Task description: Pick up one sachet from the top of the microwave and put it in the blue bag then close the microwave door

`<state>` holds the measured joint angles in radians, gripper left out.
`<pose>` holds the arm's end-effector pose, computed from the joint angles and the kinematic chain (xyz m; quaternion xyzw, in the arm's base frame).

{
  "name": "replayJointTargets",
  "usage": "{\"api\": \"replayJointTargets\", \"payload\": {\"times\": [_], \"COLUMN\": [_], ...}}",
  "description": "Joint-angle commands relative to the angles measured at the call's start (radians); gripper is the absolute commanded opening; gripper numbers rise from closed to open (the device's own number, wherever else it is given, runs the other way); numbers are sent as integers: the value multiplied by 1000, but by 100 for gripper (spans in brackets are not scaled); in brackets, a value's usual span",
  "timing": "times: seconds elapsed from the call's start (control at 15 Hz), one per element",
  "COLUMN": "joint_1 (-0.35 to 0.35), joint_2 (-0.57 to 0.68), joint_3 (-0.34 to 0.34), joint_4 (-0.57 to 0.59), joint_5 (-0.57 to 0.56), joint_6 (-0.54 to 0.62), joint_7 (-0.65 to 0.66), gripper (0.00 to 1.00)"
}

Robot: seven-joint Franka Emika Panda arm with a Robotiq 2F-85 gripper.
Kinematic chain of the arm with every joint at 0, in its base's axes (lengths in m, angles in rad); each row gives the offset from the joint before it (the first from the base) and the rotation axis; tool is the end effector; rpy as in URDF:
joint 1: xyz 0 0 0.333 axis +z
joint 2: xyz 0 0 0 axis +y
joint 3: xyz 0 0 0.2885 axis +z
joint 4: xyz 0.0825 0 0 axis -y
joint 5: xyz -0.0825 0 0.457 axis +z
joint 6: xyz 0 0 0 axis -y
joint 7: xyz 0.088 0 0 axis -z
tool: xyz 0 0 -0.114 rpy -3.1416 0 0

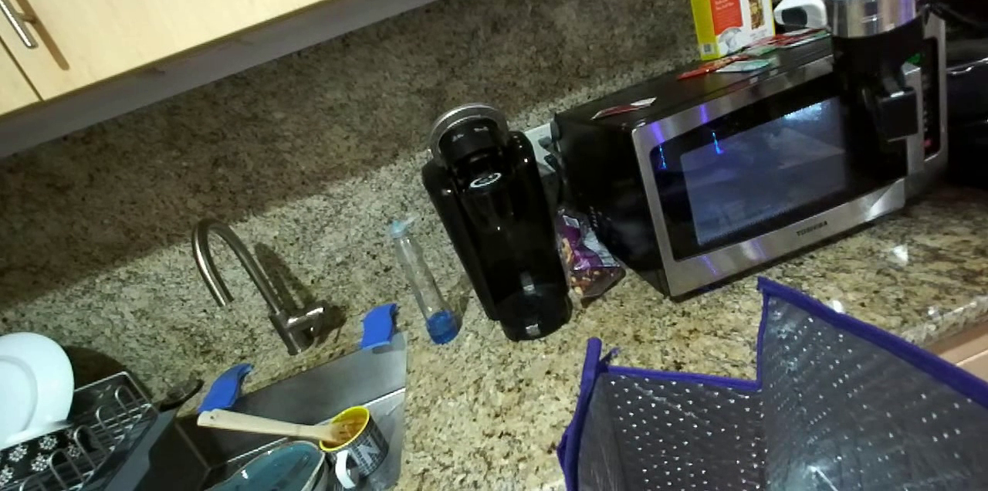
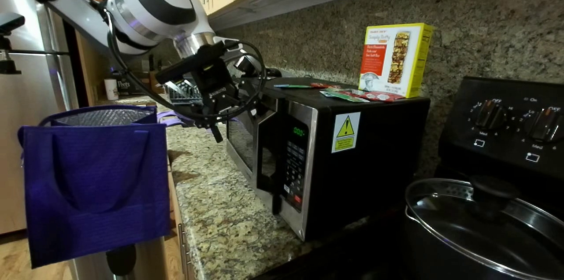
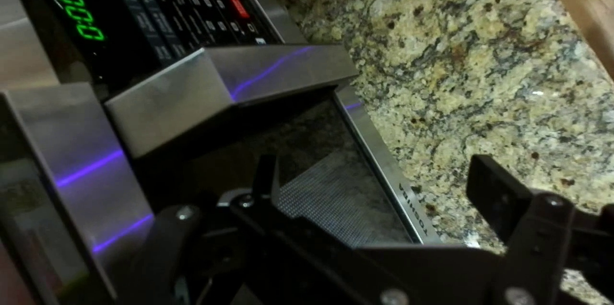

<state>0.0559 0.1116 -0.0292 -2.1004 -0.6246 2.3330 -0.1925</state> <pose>0.6334 0.0042 0.3041 0.9221 0.3012 0.0375 0.2401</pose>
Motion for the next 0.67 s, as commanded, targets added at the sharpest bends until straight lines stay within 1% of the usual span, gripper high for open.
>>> {"api": "replayJointTargets", "payload": {"times": [0.0, 0.2, 0.33, 0.47, 0.6], "joint_1": [-14, -18, -26, -42, -49], "joint_2": [29, 20, 27, 32, 19], "joint_3": [-3, -7, -11, -19, -12], "joint_4": [53, 40, 43, 32, 5], "joint_5": [-101, -181, -228, -219, -170], "joint_6": [8, 43, 91, 164, 182], "joint_7": [56, 113, 138, 122, 76], "gripper": [100, 100, 100, 100, 100]}}
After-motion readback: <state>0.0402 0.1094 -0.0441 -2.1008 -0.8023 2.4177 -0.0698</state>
